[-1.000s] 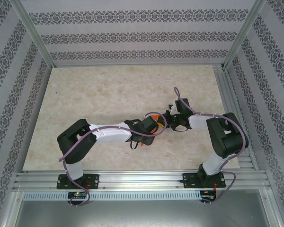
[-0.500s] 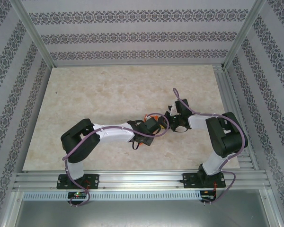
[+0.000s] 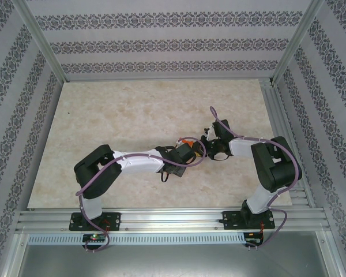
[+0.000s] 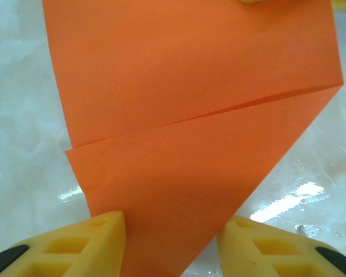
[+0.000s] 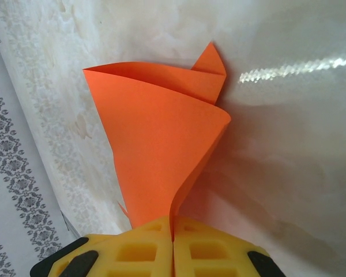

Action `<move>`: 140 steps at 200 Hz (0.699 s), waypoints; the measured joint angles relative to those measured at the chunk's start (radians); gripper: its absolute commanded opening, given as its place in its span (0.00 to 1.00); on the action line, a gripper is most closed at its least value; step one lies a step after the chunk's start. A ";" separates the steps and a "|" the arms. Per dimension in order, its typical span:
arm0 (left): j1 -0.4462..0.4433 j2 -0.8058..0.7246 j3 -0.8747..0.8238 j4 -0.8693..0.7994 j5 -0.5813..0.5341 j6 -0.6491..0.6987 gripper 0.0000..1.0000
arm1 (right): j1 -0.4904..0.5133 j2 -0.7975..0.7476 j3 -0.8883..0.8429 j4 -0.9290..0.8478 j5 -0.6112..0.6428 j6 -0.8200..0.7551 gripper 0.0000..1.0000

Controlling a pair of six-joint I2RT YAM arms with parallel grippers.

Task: Fold a paper plane with a square sheet of paper (fold left side to right side)
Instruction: Fold the wing for the fifth time at the center of the table.

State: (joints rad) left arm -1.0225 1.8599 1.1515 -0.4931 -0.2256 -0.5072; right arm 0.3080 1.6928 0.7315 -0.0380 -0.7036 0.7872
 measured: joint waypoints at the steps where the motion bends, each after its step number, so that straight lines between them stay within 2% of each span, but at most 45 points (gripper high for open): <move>1: 0.000 0.000 0.000 -0.001 -0.001 0.000 0.50 | 0.000 0.000 0.000 0.000 0.000 0.000 0.08; 76: 0.000 -0.018 -0.040 -0.005 -0.034 0.055 0.46 | 0.000 0.006 0.008 -0.007 -0.001 0.031 0.08; 140: 0.000 -0.018 -0.041 -0.010 -0.060 0.090 0.36 | 0.000 0.018 0.017 -0.019 -0.001 0.030 0.08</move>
State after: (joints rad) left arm -1.0225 1.8420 1.1107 -0.5030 -0.2852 -0.4171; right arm 0.3080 1.7107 0.7486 -0.0574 -0.7044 0.8173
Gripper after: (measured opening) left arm 0.380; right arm 0.076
